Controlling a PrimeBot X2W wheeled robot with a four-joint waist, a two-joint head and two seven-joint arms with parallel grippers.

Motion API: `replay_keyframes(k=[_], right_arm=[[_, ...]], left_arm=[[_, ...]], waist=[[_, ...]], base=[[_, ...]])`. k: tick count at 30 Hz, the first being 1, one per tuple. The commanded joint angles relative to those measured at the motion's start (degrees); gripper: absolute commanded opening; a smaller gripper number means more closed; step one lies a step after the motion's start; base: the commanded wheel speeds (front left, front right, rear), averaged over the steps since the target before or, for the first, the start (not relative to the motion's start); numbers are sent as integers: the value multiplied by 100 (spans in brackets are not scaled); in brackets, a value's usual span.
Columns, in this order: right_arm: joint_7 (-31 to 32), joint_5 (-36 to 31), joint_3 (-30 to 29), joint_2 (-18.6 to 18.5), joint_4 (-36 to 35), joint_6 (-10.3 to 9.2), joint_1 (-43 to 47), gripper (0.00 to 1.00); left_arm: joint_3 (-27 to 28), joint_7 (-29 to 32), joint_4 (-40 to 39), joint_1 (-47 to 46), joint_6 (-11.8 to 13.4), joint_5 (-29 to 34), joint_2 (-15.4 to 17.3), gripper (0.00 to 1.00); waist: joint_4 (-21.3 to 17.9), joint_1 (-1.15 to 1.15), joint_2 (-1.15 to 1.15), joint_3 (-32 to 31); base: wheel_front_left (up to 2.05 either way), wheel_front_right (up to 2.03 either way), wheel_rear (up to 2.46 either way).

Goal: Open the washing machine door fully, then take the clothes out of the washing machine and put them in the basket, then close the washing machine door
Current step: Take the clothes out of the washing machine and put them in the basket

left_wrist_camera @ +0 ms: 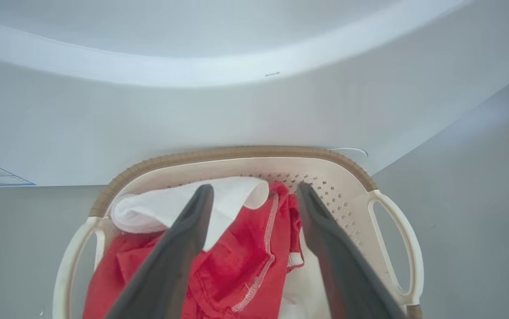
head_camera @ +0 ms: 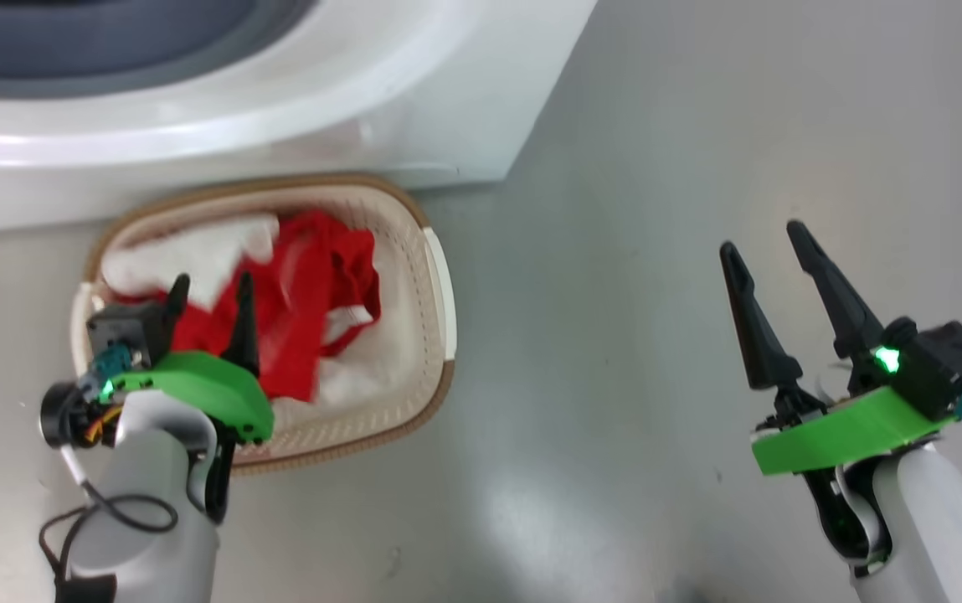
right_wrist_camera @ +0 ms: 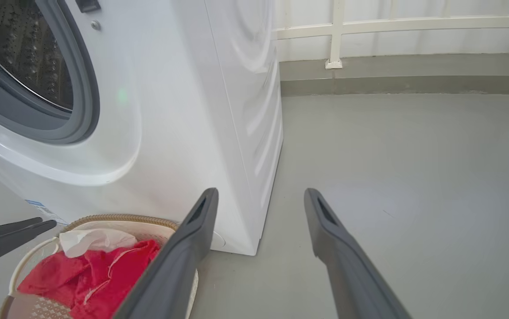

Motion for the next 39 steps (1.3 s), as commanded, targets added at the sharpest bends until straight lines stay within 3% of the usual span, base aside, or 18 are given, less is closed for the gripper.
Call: replay_keyframes(k=[1,24,39], right_arm=[[-36,-21,62,-66,-79,33,250,100],[-36,-82,-110,-143,69,33,1171,100],[-36,-141,-208,-254,22,33,1740,100]], left_arm=[[154,-29,-255,326,-43,-44,145,100],[189,-29,-2662,2183,-125,-111,142,100],[362,-29,-3665,3215,-132,-68,141,100]], waist=[[119,0,0,-481],[208,0,0,-2141],[281,0,0,-2729]], base=[[0,0,0],[0,0,0],[0,0,0]])
